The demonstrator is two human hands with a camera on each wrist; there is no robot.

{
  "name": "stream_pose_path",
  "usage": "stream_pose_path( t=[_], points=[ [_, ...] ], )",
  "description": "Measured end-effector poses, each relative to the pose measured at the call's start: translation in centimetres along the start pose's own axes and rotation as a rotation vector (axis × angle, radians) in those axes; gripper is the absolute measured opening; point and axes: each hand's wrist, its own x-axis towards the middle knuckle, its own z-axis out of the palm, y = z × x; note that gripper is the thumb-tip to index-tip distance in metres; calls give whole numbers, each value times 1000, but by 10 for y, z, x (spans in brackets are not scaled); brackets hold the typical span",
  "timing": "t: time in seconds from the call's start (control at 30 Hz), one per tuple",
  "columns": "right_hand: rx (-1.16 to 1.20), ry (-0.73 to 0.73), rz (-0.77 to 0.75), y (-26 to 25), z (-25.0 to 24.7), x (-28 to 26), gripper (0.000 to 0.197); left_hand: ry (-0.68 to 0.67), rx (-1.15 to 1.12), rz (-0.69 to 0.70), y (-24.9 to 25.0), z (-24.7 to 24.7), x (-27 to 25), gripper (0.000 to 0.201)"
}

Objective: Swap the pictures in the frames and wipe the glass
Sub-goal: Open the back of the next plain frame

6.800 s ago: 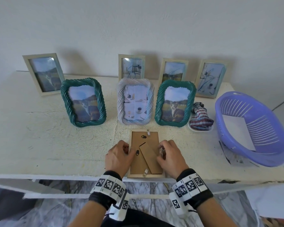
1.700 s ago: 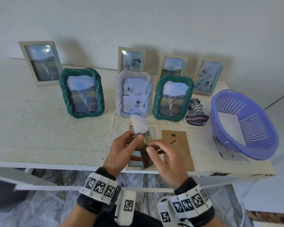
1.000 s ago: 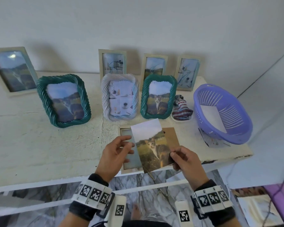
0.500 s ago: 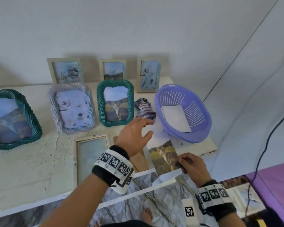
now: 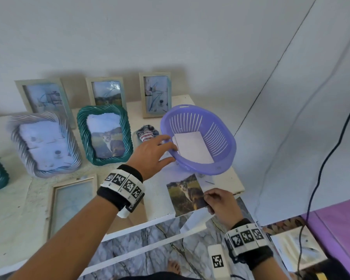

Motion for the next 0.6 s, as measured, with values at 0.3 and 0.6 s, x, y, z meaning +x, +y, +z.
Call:
stream_pose_path(
  t=[0.3,0.6],
  points=[
    [-329,124,-27,-14,-25,36,17,4,-98,-49,-8,-9,1,41],
    [-594,182,-23,-25,-25,41,33,21,-79,-22,-11,2,-10,29]
  ],
)
